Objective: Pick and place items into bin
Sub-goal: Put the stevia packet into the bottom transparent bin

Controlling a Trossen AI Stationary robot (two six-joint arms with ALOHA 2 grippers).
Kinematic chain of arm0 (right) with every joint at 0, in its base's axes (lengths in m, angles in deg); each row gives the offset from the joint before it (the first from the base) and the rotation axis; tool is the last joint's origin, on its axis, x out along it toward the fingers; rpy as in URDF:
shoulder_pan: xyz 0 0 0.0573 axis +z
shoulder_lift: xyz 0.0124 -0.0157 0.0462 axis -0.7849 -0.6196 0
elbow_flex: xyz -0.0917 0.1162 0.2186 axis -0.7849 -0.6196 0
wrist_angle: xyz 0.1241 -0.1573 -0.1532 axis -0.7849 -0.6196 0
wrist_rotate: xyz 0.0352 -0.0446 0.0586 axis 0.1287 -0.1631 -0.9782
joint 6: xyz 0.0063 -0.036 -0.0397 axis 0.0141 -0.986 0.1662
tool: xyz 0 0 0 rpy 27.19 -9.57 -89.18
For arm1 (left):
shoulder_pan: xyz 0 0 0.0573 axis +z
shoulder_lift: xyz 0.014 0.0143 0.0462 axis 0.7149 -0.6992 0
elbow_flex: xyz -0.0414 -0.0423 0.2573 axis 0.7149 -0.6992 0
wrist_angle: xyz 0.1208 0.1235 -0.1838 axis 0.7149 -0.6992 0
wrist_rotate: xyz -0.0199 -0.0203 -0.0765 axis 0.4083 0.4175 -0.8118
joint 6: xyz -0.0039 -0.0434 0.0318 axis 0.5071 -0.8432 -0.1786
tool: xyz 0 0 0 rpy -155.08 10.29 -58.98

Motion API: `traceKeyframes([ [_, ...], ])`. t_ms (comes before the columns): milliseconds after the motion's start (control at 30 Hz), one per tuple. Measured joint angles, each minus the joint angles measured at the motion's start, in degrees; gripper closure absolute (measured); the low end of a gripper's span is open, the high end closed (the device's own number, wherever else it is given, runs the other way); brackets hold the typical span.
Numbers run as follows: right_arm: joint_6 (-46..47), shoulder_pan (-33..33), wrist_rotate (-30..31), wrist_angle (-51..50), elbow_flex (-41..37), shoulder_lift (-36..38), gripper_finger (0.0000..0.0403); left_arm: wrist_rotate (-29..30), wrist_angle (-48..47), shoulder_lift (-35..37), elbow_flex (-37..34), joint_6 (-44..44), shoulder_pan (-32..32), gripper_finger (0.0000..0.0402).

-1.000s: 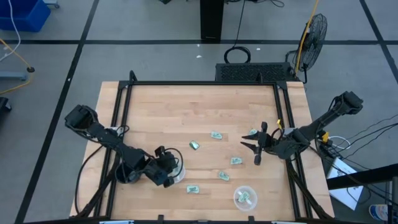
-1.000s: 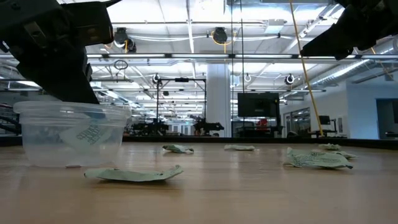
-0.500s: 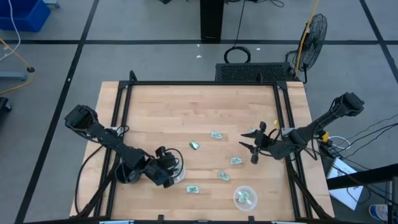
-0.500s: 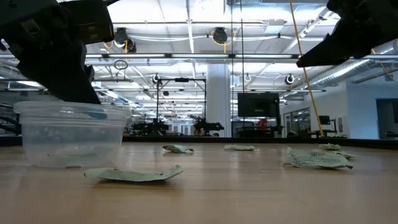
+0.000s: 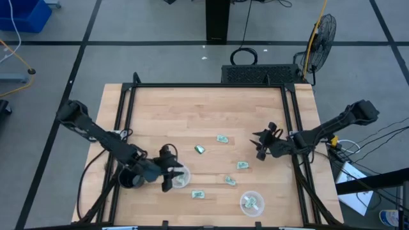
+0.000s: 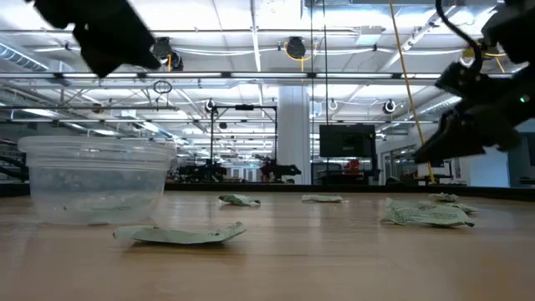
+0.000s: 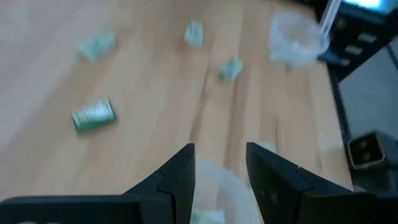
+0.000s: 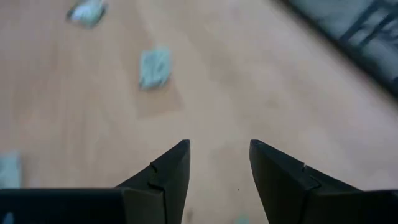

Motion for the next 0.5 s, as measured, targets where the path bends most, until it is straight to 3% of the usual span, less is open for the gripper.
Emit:
traceKeyframes([
  [133, -0.92, -2.31, -8.06, -1.11, -1.42, 0.0, 0.0238, 3.66, 3.85, 3.7, 0.02, 7.6, 0.0, 0.0252],
  [300, -3.34, -3.36, -6.61, -4.27, -1.79, -0.03, 0.0242, 6.74, 7.54, 5.33, 0.02, 15.9, 0.59, 0.0252],
  [500, -0.53, -3.67, -6.57, -8.4, -1.81, -0.04, 0.0242, 6.53, 7.0, 5.34, 0.02, 16.49, 2.01, 0.0252],
])
